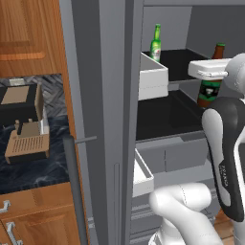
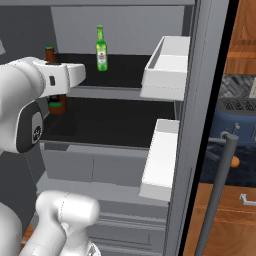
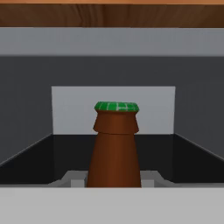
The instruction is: Place the beers on the top shelf of the fridge to keep them out of children's reach, and place the tangerine on lower shelves for easy access.
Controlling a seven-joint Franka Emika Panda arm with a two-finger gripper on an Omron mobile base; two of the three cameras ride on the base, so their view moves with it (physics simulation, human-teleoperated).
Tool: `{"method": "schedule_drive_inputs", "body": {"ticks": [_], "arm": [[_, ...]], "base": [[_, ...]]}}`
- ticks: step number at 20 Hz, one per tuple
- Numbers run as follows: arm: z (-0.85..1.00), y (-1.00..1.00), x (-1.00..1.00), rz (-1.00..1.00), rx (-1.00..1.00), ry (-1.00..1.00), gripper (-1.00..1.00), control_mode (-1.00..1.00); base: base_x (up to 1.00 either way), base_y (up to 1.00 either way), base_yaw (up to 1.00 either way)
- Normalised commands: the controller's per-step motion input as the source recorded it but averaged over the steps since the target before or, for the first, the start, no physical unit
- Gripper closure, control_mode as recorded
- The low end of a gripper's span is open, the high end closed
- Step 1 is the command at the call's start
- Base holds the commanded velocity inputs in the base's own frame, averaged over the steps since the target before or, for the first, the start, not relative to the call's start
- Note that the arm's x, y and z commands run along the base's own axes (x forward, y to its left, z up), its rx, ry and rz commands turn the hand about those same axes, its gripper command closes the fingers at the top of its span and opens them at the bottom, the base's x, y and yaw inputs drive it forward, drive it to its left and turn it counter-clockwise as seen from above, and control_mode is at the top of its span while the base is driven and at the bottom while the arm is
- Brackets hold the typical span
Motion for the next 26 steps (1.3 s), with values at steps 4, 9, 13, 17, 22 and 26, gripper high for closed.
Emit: {"method": "schedule_drive_inputs", "body": {"ticks": [4, 9, 13, 17, 22, 26], "arm": [[0.01, -0.25, 0.18, 0.0, -0.04, 0.0, 1.0, -1.0], [0.0, -0.19, 0.27, 0.0, -0.07, -0.06, 1.0, -1.0], [0.0, -0.18, 0.33, 0.0, -0.07, -0.09, 1.0, -1.0], [0.0, -0.24, 0.4, -0.01, -0.04, -0.08, 1.0, -1.0], [0.17, -0.25, 0.44, -0.02, 0.0, 0.0, 1.0, -1.0], [0.28, -0.1, 0.47, -0.04, 0.0, 0.06, 1.0, -1.0]], "base": [[0.0, 0.0, 0.0], [0.0, 0.0, 0.0], [0.0, 0.0, 0.0], [0.0, 0.0, 0.0], [0.0, 0.0, 0.0], [0.0, 0.0, 0.0]]}}
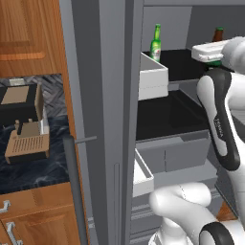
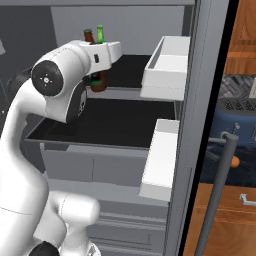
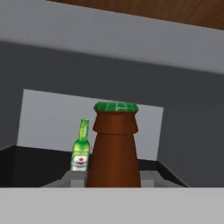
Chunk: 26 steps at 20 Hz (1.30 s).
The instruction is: Place the beers on the top shelf of the fridge to keep them out of children's reach, and place the tangerine on lower shelves for easy access.
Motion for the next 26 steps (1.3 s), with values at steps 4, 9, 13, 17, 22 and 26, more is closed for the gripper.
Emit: {"method": "schedule_drive_inputs", "body": {"ticks": [4, 9, 13, 17, 22, 26], "arm": [[0.11, -0.01, 0.51, -0.03, 0.02, 0.09, 1.0, -1.0], [0.0, -0.04, 0.54, -0.01, 0.1, 0.0, 1.0, -1.0], [-0.06, -0.12, 0.51, 0.0, 0.11, 0.0, 1.0, -1.0], [-0.1, -0.03, 0.44, 0.0, 0.04, 0.0, 1.0, -1.0], [-0.16, 0.0, 0.4, 0.0, 0.0, 0.0, 1.0, -1.0], [-0.25, 0.0, 0.4, 0.0, 0.0, 0.0, 1.0, -1.0]], "base": [[0.0, 0.0, 0.0], [0.0, 0.0, 0.0], [0.0, 0.0, 0.0], [0.0, 0.0, 0.0], [0.0, 0.0, 0.0], [0.0, 0.0, 0.0]]}}
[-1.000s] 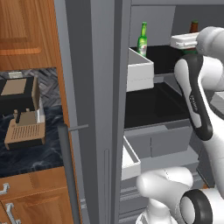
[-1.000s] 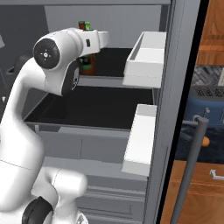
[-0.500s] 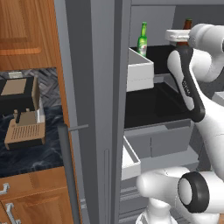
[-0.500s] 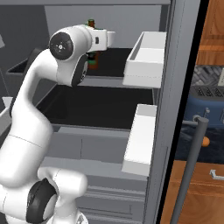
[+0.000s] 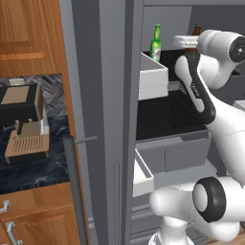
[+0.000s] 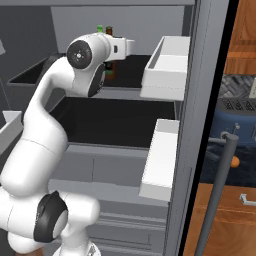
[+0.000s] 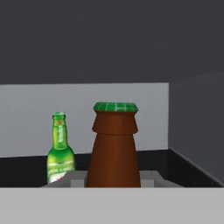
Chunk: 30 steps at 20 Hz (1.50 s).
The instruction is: Place the beers on the top shelf of the fridge to keep them out of children's reach, and place the tangerine on lower shelves for easy access.
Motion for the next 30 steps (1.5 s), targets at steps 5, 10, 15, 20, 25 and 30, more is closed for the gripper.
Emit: {"method": "schedule_drive_inputs", "body": {"ticks": [5, 10, 15, 20, 25, 30], "arm": [[-0.28, 0.0, 0.41, 0.0, 0.0, 0.0, 1.0, -1.0], [-0.26, 0.0, 0.41, 0.0, 0.0, 0.0, 1.0, -1.0], [-0.09, -0.02, 0.38, 0.0, 0.0, 0.0, 1.0, -1.0], [0.0, -0.05, 0.42, 0.0, 0.0, -0.01, 1.0, -1.0], [0.0, -0.06, 0.43, 0.0, 0.0, -0.01, 1.0, -1.0], [0.0, -0.11, 0.4, 0.0, 0.0, -0.03, 1.0, -1.0]], "base": [[0.0, 0.0, 0.0], [0.0, 0.0, 0.0], [0.0, 0.0, 0.0], [0.0, 0.0, 0.0], [0.0, 0.0, 0.0], [0.0, 0.0, 0.0]]}}
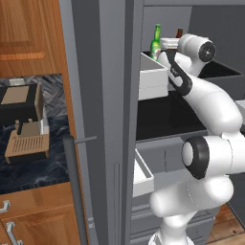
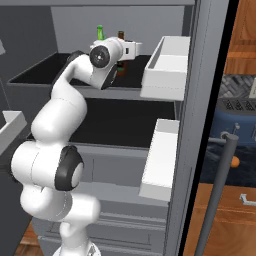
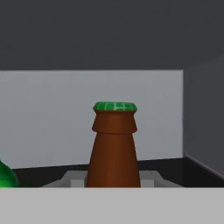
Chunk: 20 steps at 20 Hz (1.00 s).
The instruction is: Place the beers on the top shelf of the fridge to keep them out of children's reach, and place the tangerine on lower shelves for easy access.
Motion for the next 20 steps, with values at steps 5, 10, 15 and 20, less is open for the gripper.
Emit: {"method": "schedule_drive_inputs", "body": {"ticks": [5, 10, 15, 20], "arm": [[0.0, -0.09, 0.35, 0.0, 0.0, -0.04, 1.0, -1.0], [0.02, -0.02, 0.1, 0.0, 0.0, -0.03, -1.0, -1.0], [0.2, 0.0, -0.02, 0.0, -0.01, 0.0, -1.0, -1.0], [0.32, 0.0, -0.1, 0.0, -0.04, 0.02, -1.0, -1.0]], "base": [[0.0, 0.0, 0.0], [0.0, 0.0, 0.0], [0.0, 0.0, 0.0], [0.0, 0.0, 0.0]]}}
